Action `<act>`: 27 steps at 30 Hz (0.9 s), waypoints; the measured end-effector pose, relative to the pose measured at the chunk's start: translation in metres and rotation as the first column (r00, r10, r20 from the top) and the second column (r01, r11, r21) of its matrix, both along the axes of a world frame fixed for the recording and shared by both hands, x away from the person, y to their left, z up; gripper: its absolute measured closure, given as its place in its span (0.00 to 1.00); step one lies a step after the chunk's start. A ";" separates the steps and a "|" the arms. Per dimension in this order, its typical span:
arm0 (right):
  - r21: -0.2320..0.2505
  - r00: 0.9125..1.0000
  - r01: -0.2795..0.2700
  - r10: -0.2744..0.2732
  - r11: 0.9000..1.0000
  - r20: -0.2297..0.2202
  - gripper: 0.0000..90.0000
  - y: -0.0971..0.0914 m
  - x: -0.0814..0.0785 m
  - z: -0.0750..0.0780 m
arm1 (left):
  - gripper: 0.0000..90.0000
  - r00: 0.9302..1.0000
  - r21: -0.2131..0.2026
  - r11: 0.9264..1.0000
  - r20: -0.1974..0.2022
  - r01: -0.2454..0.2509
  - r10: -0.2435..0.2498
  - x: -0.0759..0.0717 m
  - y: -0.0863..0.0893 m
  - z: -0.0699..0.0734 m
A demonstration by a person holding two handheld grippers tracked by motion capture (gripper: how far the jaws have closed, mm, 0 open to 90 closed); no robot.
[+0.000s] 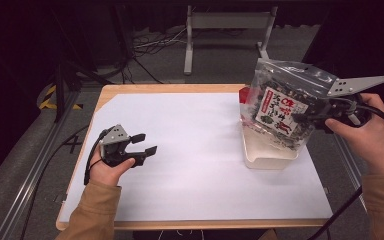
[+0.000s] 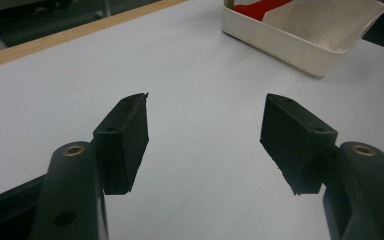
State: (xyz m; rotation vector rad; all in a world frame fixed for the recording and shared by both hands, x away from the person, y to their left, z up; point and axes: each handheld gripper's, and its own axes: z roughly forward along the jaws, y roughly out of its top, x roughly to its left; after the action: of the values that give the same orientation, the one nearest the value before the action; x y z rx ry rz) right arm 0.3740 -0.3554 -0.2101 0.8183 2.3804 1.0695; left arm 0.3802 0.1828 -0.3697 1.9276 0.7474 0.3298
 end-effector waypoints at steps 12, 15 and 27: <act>0.020 0.998 0.042 -0.041 0.999 -0.040 0.79 -0.005 0.008 -0.014 | 0.39 1.000 0.018 1.000 -0.001 0.011 -0.011 0.000 -0.004 -0.002; 0.018 0.998 0.050 -0.049 0.999 -0.049 0.79 -0.005 0.011 -0.019 | 0.38 1.000 0.014 1.000 -0.005 0.010 -0.010 0.000 -0.003 -0.002; -0.023 0.992 0.095 -0.097 0.995 -0.085 0.79 0.001 0.019 -0.036 | 0.38 1.000 0.016 1.000 -0.008 0.009 -0.009 0.000 -0.002 -0.003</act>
State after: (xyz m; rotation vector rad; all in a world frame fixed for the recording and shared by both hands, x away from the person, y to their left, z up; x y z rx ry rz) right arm 0.3926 -0.3546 -0.2459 0.9805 2.3906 0.9914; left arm 0.3801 0.1807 -0.3722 1.9479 0.7430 0.3240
